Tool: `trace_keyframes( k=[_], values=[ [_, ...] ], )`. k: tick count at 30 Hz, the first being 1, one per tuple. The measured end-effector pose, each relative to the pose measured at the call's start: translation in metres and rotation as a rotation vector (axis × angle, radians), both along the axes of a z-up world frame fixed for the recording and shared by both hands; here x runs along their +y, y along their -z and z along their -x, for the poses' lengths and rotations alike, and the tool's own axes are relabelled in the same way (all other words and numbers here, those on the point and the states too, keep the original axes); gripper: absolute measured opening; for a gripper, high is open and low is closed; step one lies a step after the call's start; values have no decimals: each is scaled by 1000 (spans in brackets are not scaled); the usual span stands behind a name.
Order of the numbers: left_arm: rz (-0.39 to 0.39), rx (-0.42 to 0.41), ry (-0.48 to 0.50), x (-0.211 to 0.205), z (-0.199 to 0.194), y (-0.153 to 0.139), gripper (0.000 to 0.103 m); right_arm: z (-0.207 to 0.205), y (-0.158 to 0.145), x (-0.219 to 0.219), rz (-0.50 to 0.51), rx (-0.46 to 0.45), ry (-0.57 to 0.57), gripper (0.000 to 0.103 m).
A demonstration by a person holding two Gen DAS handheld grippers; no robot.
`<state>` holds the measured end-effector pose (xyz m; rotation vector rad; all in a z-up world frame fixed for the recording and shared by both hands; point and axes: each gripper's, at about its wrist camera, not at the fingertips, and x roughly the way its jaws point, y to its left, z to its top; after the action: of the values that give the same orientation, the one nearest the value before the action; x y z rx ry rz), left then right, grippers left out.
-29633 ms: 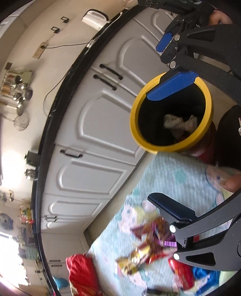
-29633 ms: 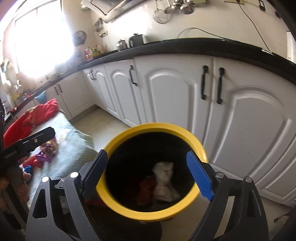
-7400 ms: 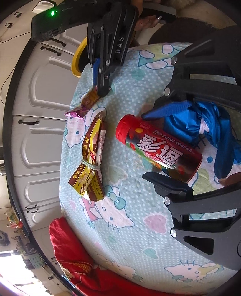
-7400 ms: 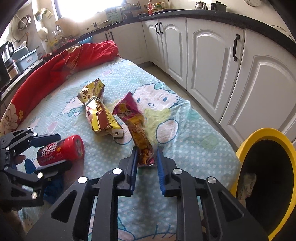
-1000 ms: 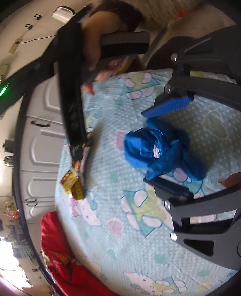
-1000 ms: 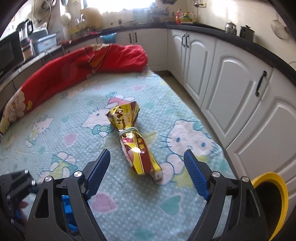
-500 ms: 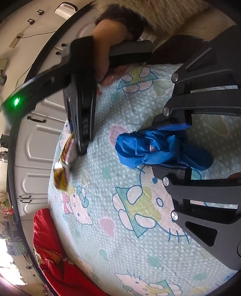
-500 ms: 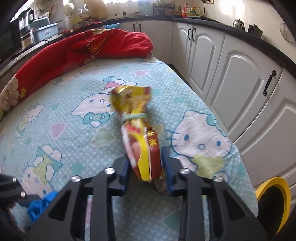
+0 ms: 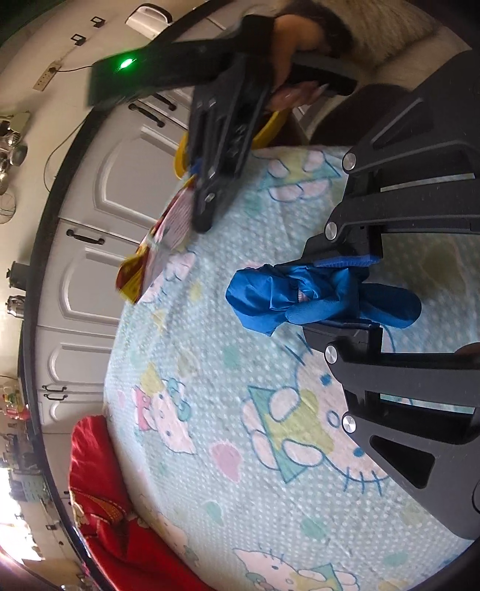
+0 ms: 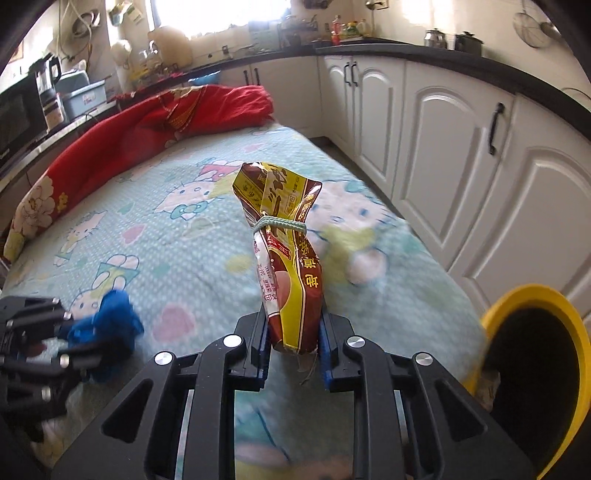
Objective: Collect trash
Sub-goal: 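Carry the blue balloon and yellow snack bag over the bin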
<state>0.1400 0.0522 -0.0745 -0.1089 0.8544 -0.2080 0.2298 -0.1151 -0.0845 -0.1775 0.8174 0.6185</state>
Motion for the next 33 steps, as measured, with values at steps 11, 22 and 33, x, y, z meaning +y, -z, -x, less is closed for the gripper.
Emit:
trace_keyframes(
  k=[11, 22, 33],
  values=[
    [28, -70, 36, -41, -21, -27, 14, 18, -25, -78, -33, -44, 113, 20],
    [74, -117, 98, -95, -41, -48, 14, 29, -35, -152, -22, -71, 243, 20],
    [96, -142, 167, -151, -61, -58, 14, 32, -29, -206, -17, -48, 344, 20]
  ],
)
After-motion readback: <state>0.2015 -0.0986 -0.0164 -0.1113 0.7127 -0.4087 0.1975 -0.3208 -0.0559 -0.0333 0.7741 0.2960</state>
